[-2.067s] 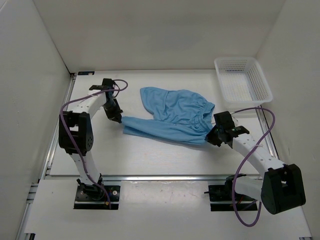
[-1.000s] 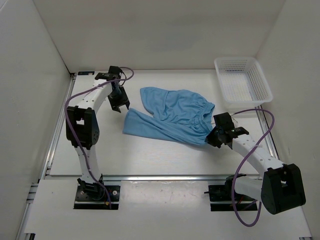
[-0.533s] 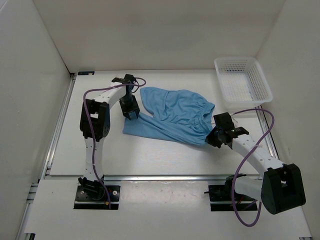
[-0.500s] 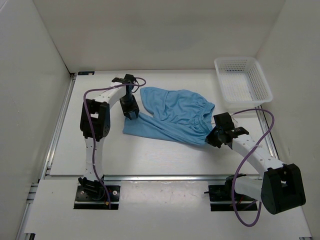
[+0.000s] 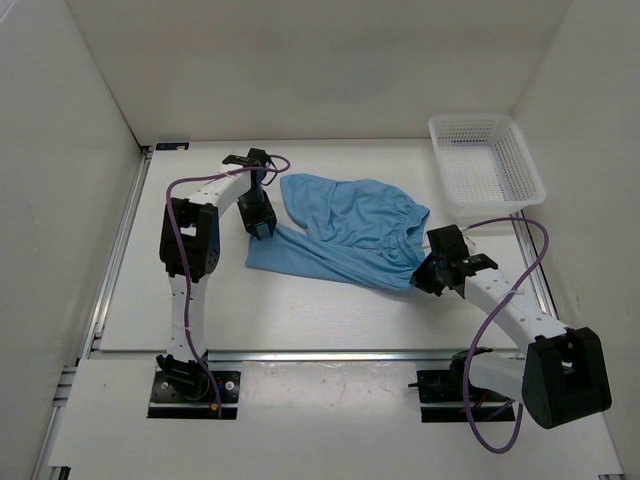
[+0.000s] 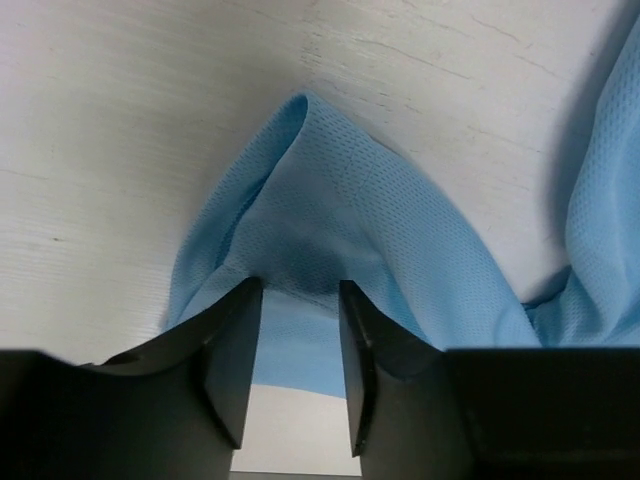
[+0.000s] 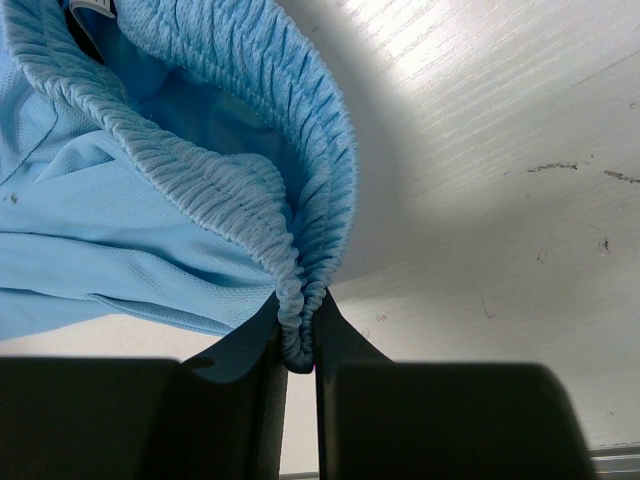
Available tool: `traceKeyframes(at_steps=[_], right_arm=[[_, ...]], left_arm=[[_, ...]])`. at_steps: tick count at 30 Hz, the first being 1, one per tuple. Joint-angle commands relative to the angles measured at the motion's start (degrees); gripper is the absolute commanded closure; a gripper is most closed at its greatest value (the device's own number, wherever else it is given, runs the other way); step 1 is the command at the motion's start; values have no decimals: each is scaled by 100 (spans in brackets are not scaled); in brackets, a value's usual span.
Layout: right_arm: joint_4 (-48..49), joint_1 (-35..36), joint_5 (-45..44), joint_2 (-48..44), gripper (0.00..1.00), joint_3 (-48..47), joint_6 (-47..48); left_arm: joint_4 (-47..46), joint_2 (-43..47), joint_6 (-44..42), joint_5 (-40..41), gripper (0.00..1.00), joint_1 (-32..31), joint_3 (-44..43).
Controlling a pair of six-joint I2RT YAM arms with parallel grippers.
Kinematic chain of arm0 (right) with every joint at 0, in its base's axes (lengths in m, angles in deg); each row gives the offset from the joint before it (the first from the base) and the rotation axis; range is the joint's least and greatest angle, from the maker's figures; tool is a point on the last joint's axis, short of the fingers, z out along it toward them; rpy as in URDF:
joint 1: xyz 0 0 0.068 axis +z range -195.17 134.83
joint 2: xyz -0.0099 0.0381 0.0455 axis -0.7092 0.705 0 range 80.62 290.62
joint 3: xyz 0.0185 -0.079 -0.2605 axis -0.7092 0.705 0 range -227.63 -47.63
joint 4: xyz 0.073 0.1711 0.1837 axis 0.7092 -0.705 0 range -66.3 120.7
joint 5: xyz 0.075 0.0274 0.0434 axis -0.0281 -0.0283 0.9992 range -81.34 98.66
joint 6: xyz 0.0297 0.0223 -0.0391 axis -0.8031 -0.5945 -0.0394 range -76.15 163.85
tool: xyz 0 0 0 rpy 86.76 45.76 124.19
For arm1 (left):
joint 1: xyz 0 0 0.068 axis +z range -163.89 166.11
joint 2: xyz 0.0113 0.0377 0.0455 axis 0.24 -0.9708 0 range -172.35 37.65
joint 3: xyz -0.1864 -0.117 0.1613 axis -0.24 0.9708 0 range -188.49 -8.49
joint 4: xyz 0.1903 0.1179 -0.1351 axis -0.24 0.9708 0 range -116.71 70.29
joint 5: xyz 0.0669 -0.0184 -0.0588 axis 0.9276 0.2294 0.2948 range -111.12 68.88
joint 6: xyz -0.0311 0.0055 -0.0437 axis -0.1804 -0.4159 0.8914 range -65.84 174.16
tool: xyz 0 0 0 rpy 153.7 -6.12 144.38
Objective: Fold and stack the shorts
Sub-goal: Flatten the shorts out
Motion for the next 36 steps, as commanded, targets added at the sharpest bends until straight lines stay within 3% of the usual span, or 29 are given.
traceKeyframes(at_steps=[1, 8, 16, 20, 30, 36], right_arm=[[79, -18, 36, 25, 100, 17, 113], [79, -18, 36, 25, 100, -36, 113], [79, -18, 36, 25, 100, -36, 113], [79, -18, 36, 25, 100, -36, 166], [79, -18, 36, -27, 100, -36, 166], [26, -18, 36, -80, 100, -36, 166]], left_arm=[[-16, 171, 24, 216, 50, -1, -12], [-69, -110, -29, 217, 52, -1, 41], [-69, -58, -82, 269, 71, -1, 41], [45, 179, -82, 374, 90, -1, 41], [510, 917, -196, 586, 90, -1, -214], [511, 1339, -310, 533, 90, 51, 128]])
